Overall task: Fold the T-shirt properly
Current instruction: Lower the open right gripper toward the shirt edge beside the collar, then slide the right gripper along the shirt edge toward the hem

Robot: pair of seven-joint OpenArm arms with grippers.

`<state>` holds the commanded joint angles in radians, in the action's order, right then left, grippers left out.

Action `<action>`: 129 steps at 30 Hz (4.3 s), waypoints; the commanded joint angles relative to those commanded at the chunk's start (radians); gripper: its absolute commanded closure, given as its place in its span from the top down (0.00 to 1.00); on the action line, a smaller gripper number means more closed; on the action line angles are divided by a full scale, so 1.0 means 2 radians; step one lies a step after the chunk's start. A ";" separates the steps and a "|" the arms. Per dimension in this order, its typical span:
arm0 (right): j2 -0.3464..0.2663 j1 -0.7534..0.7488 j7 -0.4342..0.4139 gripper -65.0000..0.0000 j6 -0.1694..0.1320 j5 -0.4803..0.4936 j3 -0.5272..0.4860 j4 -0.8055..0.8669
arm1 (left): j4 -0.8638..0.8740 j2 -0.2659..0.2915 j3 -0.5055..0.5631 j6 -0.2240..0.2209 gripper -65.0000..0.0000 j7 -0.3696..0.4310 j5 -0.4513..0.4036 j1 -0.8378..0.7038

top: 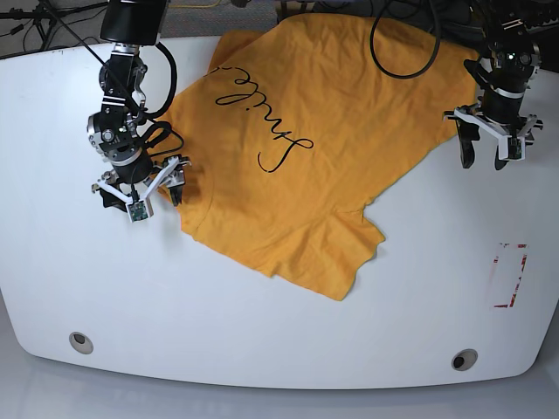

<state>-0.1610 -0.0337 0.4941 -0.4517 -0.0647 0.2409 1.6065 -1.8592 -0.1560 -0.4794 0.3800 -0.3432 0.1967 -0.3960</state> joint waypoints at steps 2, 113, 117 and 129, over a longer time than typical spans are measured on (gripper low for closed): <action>0.001 0.000 0.001 0.76 0.000 -0.001 0.000 -0.001 | 0.000 -0.001 0.001 0.000 0.56 0.001 -0.001 0.001; 0.020 0.081 -0.032 0.77 -0.051 0.003 -0.109 -0.100 | 0.051 0.014 -0.043 -0.001 0.57 -0.056 -0.026 -0.066; 0.022 0.102 -0.031 0.77 -0.049 0.002 -0.115 -0.121 | 0.055 0.016 -0.062 0.005 0.58 -0.045 -0.028 -0.065; 0.023 0.091 -0.030 0.76 -0.045 0.003 -0.104 -0.102 | 0.063 0.022 -0.057 0.084 0.29 -0.033 -0.034 -0.058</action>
<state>-0.1155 0.1489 0.4339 -0.5420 -0.0594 0.0326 1.4020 -1.7334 -0.1125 -0.5937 0.5474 -0.4098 0.1290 -0.5114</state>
